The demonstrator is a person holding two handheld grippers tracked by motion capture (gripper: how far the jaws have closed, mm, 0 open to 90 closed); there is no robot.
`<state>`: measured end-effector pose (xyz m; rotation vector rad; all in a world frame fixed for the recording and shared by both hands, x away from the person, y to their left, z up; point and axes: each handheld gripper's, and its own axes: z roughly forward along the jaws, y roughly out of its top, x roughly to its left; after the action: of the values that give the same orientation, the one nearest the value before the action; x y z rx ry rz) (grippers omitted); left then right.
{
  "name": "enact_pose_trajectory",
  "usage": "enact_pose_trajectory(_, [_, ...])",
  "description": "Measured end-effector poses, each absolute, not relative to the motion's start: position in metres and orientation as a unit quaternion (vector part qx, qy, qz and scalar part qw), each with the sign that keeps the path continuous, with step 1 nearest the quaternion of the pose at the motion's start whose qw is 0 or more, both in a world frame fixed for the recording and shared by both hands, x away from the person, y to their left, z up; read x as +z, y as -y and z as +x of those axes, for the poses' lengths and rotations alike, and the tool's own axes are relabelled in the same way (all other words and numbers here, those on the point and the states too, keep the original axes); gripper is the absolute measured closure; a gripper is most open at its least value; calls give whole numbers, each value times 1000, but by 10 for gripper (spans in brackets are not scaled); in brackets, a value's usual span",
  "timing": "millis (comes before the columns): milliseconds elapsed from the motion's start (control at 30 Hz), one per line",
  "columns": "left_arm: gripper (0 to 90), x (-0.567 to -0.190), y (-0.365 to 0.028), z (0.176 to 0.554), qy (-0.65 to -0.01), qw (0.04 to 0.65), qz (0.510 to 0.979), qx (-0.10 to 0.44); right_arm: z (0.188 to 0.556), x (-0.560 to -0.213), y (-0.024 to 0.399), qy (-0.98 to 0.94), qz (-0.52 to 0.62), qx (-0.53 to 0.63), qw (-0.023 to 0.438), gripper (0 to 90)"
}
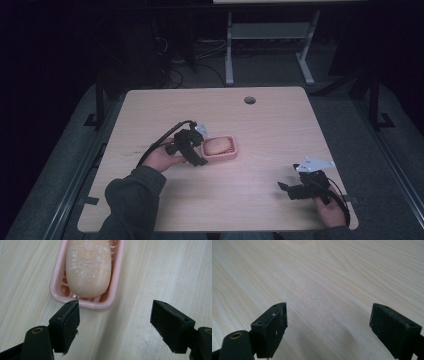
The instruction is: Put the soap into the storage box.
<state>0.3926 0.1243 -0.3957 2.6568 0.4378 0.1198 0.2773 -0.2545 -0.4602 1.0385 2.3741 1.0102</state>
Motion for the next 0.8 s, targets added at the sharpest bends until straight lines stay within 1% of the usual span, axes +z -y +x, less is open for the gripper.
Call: enact_pose_trajectory(800, [232, -402, -146, 364, -159, 225, 960, 45, 278, -460, 257, -836, 376, 353, 186, 141])
